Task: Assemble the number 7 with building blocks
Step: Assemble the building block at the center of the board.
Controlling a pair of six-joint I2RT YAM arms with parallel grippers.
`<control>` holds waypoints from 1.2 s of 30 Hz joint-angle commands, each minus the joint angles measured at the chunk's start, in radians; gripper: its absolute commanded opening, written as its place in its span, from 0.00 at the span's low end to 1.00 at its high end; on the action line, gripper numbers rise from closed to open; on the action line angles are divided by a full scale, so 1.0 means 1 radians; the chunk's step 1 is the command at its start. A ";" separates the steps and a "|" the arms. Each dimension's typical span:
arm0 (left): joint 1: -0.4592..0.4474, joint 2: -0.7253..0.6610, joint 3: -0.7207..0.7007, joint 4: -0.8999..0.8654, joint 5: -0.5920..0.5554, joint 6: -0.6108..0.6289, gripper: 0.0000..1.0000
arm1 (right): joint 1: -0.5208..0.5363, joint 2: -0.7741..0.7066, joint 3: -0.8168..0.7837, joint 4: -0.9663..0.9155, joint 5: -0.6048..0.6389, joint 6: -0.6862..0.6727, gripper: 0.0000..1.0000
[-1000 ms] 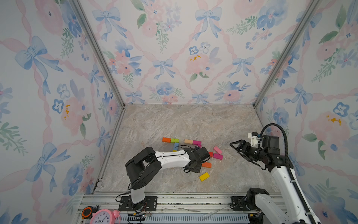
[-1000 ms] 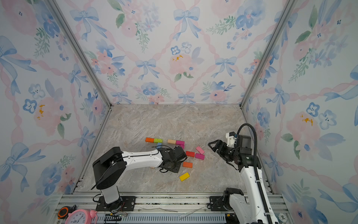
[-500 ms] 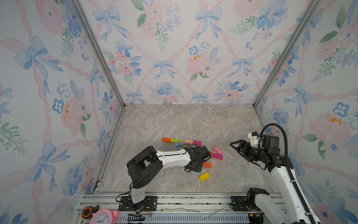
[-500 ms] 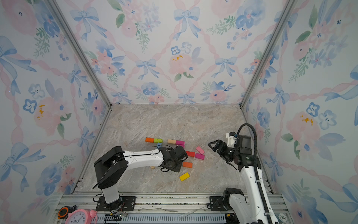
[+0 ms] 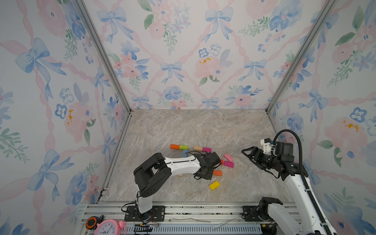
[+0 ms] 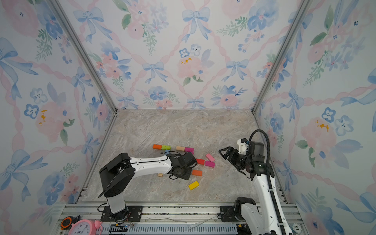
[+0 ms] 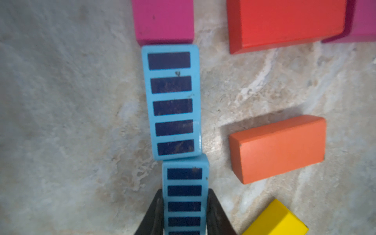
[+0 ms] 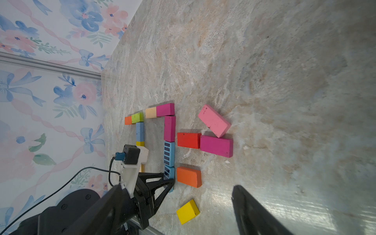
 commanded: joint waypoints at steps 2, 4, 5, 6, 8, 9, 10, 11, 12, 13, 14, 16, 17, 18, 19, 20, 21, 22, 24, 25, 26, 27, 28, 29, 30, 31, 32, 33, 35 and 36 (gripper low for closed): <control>0.011 0.049 -0.010 -0.018 0.016 0.010 0.18 | 0.012 -0.002 -0.014 -0.017 0.010 -0.024 0.86; 0.012 0.051 -0.010 -0.018 0.016 0.008 0.22 | 0.011 -0.002 -0.014 -0.018 0.011 -0.025 0.86; 0.011 0.050 -0.011 -0.017 0.016 0.008 0.24 | 0.011 -0.003 -0.014 -0.019 0.011 -0.024 0.86; 0.013 0.050 -0.011 -0.018 0.014 0.008 0.26 | 0.011 -0.004 -0.014 -0.019 0.011 -0.025 0.86; 0.013 0.049 -0.013 -0.018 0.015 0.006 0.28 | 0.011 -0.002 -0.015 -0.020 0.011 -0.025 0.86; 0.013 0.052 -0.014 -0.018 0.014 0.005 0.29 | 0.011 -0.003 -0.015 -0.020 0.011 -0.025 0.86; 0.013 0.048 -0.017 -0.018 0.014 0.005 0.30 | 0.011 -0.003 -0.014 -0.020 0.012 -0.023 0.86; 0.013 0.046 -0.018 -0.018 0.013 0.005 0.32 | 0.011 -0.002 -0.015 -0.020 0.013 -0.023 0.86; 0.013 0.043 -0.019 -0.018 0.013 0.005 0.33 | 0.011 -0.004 -0.014 -0.020 0.013 -0.024 0.86; 0.013 0.044 -0.021 -0.018 0.014 0.005 0.34 | 0.011 -0.003 -0.014 -0.020 0.014 -0.023 0.86; 0.014 0.044 -0.021 -0.018 0.013 0.002 0.35 | 0.011 -0.002 -0.014 -0.020 0.013 -0.023 0.86; 0.013 0.042 -0.021 -0.017 0.013 0.005 0.36 | 0.011 -0.004 -0.014 -0.020 0.014 -0.023 0.86; 0.013 0.043 -0.021 -0.018 0.013 0.005 0.38 | 0.011 -0.003 -0.014 -0.020 0.014 -0.023 0.86; 0.014 0.043 -0.021 -0.018 0.013 0.004 0.38 | 0.011 -0.004 -0.014 -0.020 0.013 -0.023 0.86; 0.014 0.042 -0.021 -0.018 0.014 0.004 0.38 | 0.011 -0.002 -0.015 -0.020 0.014 -0.023 0.86; 0.013 0.042 -0.021 -0.018 0.013 0.005 0.39 | 0.011 -0.002 -0.014 -0.020 0.014 -0.023 0.86; 0.015 0.041 -0.021 -0.020 0.013 0.005 0.41 | 0.012 -0.002 -0.014 -0.020 0.014 -0.023 0.86; 0.015 0.042 -0.021 -0.018 0.013 0.005 0.42 | 0.011 -0.003 -0.015 -0.020 0.014 -0.023 0.86; 0.015 0.043 -0.019 -0.018 0.013 0.005 0.45 | 0.011 -0.002 -0.016 -0.020 0.015 -0.023 0.86; 0.014 0.041 -0.019 -0.018 0.013 0.005 0.47 | 0.011 -0.002 -0.016 -0.020 0.014 -0.023 0.86; 0.014 0.041 -0.019 -0.019 0.013 0.006 0.48 | 0.011 -0.002 -0.016 -0.020 0.014 -0.023 0.86; 0.016 0.041 -0.019 -0.018 0.013 0.006 0.48 | 0.011 -0.001 -0.016 -0.019 0.014 -0.023 0.86; 0.015 0.041 -0.019 -0.018 0.014 0.007 0.49 | 0.012 -0.003 -0.017 -0.018 0.014 -0.023 0.86; 0.015 0.041 -0.019 -0.018 0.013 0.006 0.49 | 0.011 -0.002 -0.017 -0.018 0.015 -0.022 0.86; 0.016 0.041 -0.019 -0.018 0.013 0.007 0.50 | 0.012 -0.003 -0.018 -0.018 0.014 -0.022 0.86; 0.015 0.042 -0.019 -0.018 0.013 0.007 0.50 | 0.011 -0.003 -0.017 -0.018 0.014 -0.022 0.86; 0.015 0.040 -0.019 -0.018 0.013 0.008 0.51 | 0.011 -0.003 -0.017 -0.018 0.014 -0.022 0.86; 0.015 0.039 -0.019 -0.017 0.013 0.007 0.51 | 0.011 -0.003 -0.017 -0.018 0.015 -0.022 0.86; 0.015 0.040 -0.019 -0.018 0.013 0.007 0.52 | 0.011 -0.004 -0.019 -0.018 0.015 -0.022 0.87; 0.015 0.040 -0.019 -0.017 0.012 0.006 0.52 | 0.012 -0.005 -0.020 -0.017 0.015 -0.022 0.87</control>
